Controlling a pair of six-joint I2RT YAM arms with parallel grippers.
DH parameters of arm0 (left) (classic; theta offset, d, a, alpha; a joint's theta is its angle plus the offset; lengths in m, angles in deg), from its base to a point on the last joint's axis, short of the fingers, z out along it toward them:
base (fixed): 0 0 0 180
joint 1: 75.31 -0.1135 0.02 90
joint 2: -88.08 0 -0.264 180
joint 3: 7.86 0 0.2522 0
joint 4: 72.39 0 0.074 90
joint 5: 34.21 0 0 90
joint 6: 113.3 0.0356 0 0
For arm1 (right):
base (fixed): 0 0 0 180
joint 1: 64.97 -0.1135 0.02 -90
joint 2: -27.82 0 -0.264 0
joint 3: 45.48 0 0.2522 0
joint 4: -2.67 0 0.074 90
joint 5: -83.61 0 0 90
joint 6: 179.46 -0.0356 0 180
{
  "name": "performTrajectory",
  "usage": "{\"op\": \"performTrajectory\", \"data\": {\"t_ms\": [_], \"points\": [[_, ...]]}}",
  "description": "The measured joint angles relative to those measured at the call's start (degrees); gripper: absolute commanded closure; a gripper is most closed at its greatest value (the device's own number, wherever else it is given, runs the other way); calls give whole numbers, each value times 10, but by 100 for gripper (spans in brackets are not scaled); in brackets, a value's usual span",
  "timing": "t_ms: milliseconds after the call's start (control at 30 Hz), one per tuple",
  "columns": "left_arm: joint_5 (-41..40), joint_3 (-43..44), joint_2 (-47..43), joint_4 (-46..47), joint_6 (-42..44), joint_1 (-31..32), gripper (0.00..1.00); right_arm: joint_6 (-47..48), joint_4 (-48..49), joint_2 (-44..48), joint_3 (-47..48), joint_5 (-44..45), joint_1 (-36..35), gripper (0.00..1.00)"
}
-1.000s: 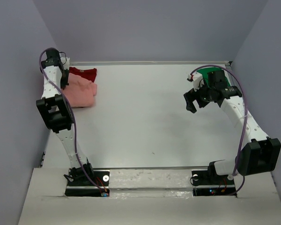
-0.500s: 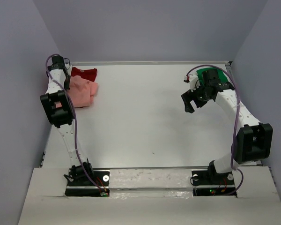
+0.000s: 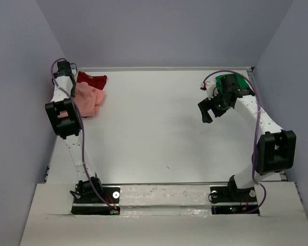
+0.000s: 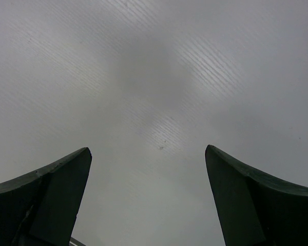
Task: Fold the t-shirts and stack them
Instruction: Put the neatly folded tshirt into the corner of the board with the left arm
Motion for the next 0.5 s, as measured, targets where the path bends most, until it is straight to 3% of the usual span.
{"op": "performTrajectory", "data": {"t_ms": [500], "points": [[-54, 51, 0, 9, 37, 19, 100, 1, -8, -21, 18, -9, 0, 4]]}}
